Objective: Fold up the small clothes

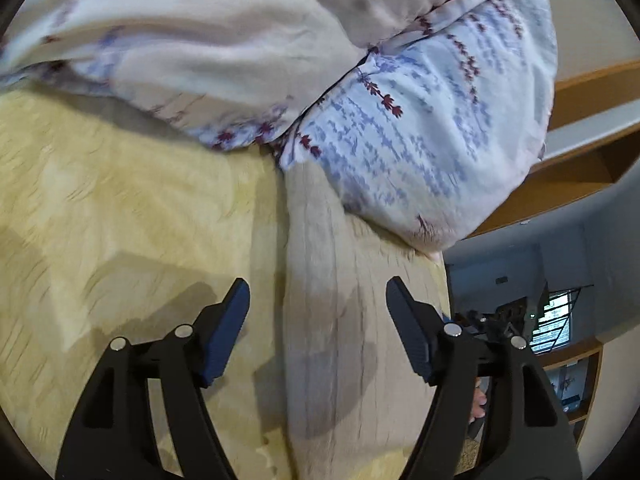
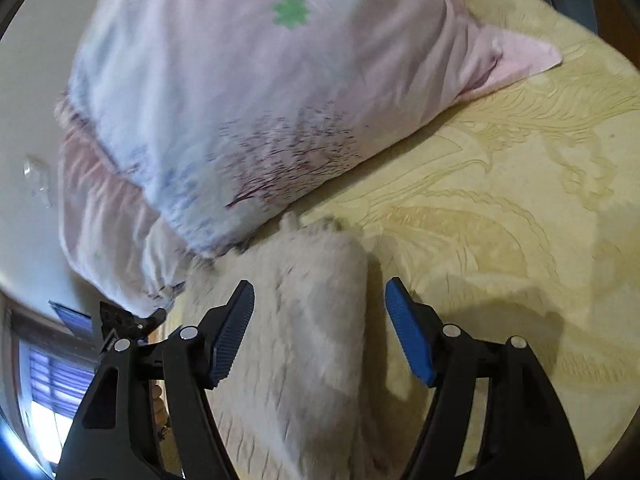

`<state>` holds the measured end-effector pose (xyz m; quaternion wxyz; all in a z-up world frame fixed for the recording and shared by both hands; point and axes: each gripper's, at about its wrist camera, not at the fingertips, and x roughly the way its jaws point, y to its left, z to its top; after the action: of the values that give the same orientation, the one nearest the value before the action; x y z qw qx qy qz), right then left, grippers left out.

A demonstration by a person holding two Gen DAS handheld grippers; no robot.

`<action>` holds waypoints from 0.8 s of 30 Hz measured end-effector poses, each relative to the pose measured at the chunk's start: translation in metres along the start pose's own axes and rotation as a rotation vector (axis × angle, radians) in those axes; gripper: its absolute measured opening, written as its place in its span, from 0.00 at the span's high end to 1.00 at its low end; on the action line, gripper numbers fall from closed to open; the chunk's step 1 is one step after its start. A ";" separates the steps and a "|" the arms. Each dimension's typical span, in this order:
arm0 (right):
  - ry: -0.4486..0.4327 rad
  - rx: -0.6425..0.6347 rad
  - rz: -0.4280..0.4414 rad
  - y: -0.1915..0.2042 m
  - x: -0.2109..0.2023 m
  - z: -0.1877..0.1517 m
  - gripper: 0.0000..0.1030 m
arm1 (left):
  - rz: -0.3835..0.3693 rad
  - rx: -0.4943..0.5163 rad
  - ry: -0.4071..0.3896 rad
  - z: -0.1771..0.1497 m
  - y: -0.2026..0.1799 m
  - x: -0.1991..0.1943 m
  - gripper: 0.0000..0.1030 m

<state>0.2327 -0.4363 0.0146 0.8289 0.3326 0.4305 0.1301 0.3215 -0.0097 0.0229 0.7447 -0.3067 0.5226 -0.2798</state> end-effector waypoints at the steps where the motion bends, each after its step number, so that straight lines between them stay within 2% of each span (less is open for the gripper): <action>1: 0.006 -0.001 -0.002 0.000 0.005 0.001 0.32 | -0.001 0.005 0.004 0.005 -0.004 0.007 0.32; 3: 0.024 -0.001 0.008 0.000 0.014 0.001 0.35 | 0.025 0.022 0.005 0.011 -0.008 0.017 0.32; 5: 0.034 -0.019 0.020 0.004 0.020 0.000 0.43 | 0.022 0.021 0.008 0.016 -0.011 0.028 0.36; 6: 0.037 -0.032 0.015 0.005 0.022 -0.001 0.51 | 0.010 0.013 0.012 0.017 -0.010 0.032 0.41; 7: 0.030 -0.052 0.000 0.008 0.024 -0.001 0.68 | -0.004 0.007 0.023 0.019 -0.010 0.037 0.58; 8: 0.016 -0.075 -0.005 0.010 0.023 -0.002 0.75 | -0.009 0.006 0.031 0.019 -0.009 0.041 0.77; 9: -0.007 -0.101 0.004 0.013 0.019 -0.004 0.84 | -0.014 0.008 0.035 0.019 -0.009 0.044 0.85; 10: -0.028 -0.119 0.022 0.016 0.014 -0.005 0.89 | -0.015 0.017 0.029 0.019 -0.011 0.045 0.88; 13: -0.118 -0.218 0.063 0.033 -0.010 -0.008 0.90 | -0.024 0.076 -0.010 0.014 -0.019 0.036 0.93; 17: -0.270 -0.379 0.160 0.059 -0.046 -0.020 0.91 | -0.123 0.156 -0.092 0.006 -0.028 0.012 0.94; 18: -0.310 -0.417 0.157 0.063 -0.052 -0.023 0.91 | -0.127 0.179 -0.116 0.004 -0.031 0.006 0.94; 19: -0.334 -0.436 0.125 0.064 -0.054 -0.023 0.91 | -0.108 0.190 -0.138 0.003 -0.031 0.004 0.94; 20: -0.322 -0.424 0.075 0.060 -0.047 -0.018 0.91 | -0.074 0.181 -0.142 0.004 -0.029 0.007 0.94; 24: -0.179 -0.293 -0.142 0.026 0.012 0.004 0.91 | 0.022 0.074 -0.120 0.014 -0.009 0.030 0.95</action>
<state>0.2446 -0.4122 0.0259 0.9105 0.1875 0.3539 0.1025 0.3430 -0.0350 0.0152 0.7885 -0.2893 0.4697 -0.2720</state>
